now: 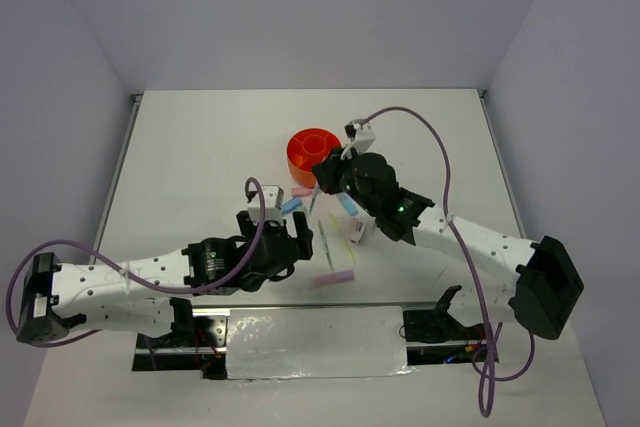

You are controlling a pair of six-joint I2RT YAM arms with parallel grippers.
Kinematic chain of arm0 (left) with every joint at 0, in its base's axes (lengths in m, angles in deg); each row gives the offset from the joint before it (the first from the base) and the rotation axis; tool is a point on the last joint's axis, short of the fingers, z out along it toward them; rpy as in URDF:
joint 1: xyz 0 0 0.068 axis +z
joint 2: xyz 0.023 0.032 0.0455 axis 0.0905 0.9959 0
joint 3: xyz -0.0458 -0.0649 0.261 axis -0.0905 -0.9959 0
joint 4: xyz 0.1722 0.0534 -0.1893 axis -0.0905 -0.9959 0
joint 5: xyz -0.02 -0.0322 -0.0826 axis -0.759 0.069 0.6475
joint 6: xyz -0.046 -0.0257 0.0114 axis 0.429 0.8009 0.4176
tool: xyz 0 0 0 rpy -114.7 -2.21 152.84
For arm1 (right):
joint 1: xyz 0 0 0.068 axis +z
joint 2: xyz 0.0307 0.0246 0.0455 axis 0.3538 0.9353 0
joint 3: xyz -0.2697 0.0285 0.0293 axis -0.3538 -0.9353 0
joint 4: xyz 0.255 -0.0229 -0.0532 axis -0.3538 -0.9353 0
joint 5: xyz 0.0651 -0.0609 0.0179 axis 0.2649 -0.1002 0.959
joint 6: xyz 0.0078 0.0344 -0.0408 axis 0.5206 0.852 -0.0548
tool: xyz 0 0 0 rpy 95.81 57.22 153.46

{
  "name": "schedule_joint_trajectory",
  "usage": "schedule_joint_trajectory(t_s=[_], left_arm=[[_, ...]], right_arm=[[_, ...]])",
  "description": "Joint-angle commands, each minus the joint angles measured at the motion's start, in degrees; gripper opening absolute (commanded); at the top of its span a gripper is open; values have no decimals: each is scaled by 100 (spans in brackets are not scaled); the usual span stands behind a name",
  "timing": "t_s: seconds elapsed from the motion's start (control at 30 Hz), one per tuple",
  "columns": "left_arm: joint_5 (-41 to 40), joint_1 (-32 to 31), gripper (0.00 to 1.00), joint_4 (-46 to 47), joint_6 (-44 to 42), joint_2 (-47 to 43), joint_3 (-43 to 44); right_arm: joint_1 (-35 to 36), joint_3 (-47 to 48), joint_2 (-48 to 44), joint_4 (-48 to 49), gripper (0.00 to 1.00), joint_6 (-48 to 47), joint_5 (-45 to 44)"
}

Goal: Sort the stationery into containers
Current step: Place the pen in the storage box.

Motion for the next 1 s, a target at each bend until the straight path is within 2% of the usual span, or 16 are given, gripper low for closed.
schedule_joint_trajectory(t_s=[0.0,0.1,0.27,0.37,0.47,0.67,0.83,0.9,0.93,0.97], left_arm=[[-306,32,99,-2123,1000,-81,577],[-96,32,99,-2436,739,-483,622],[108,32,99,-2454,307,-898,473],[116,41,99,-2341,87,-1065,358],[230,50,99,-2103,-282,-1092,261],[195,59,99,-2086,-291,-1013,86],[265,111,99,-1857,-256,-977,-99],[309,146,99,-1743,-265,-951,-125],[327,155,99,-1716,-282,-890,-117],[344,164,99,-1690,-291,-855,-99]], right_arm=[[-243,652,381,955,0,-1125,-1447],[-664,1151,856,1588,0,-1432,-1317],[-1034,1812,1727,2292,0,-1995,-1246],[-1342,2050,2411,2889,0,-2058,-808],[-1483,2383,2747,2891,0,-2040,-578],[-1466,2393,3055,3154,0,-2110,-349],[-1422,2042,3082,3365,0,-1987,-156],[-1369,1902,3073,3391,7,-2022,-164],[-1343,1831,3064,3452,22,-2057,-156],[-1334,1769,3029,3488,29,-2075,-164]])
